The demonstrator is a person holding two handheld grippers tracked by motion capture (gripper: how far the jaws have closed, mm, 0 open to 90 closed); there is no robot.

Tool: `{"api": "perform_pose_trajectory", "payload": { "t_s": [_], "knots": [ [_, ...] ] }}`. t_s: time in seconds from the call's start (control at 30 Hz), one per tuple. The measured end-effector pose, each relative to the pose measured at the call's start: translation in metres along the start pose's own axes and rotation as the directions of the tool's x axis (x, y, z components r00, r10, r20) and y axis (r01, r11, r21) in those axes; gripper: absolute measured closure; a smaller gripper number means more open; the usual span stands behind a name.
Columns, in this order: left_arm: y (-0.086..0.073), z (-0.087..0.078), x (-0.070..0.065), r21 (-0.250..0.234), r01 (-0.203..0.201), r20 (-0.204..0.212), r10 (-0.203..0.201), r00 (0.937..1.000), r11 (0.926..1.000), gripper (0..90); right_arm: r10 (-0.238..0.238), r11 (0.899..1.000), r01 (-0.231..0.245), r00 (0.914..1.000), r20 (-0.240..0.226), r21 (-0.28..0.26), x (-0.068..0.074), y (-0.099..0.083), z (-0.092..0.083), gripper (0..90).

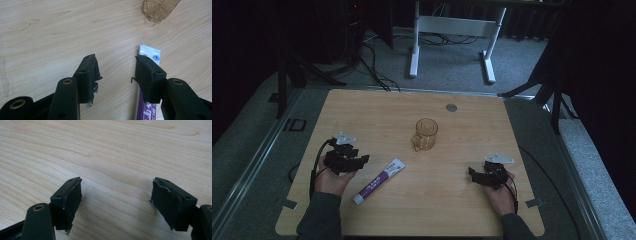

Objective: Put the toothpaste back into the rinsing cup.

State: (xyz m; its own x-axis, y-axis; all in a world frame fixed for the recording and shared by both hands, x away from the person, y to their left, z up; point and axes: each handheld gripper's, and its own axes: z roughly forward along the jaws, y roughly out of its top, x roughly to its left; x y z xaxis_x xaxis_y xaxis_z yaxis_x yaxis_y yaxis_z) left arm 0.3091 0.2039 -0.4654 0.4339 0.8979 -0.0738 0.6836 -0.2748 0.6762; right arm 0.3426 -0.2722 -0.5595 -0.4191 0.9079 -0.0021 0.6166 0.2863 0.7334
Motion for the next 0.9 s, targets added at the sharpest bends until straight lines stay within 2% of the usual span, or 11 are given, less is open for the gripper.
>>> {"api": "perform_pose_trajectory", "payload": {
  "t_s": [0.5,0.9],
  "knots": [
    [0.004,0.002,-0.010,0.046,-0.047,0.007,0.046,0.9989,0.9979,51.3,0.000,1.000,0.000,1.0000,0.000,0.000,0.000,0.000,0.000,24.3],
    [0.011,0.005,-0.018,0.074,-0.068,0.001,0.068,0.9977,0.9950,51.2,0.000,1.000,0.000,1.0000,0.000,0.000,0.000,0.000,0.000,24.2]
  ]
}}
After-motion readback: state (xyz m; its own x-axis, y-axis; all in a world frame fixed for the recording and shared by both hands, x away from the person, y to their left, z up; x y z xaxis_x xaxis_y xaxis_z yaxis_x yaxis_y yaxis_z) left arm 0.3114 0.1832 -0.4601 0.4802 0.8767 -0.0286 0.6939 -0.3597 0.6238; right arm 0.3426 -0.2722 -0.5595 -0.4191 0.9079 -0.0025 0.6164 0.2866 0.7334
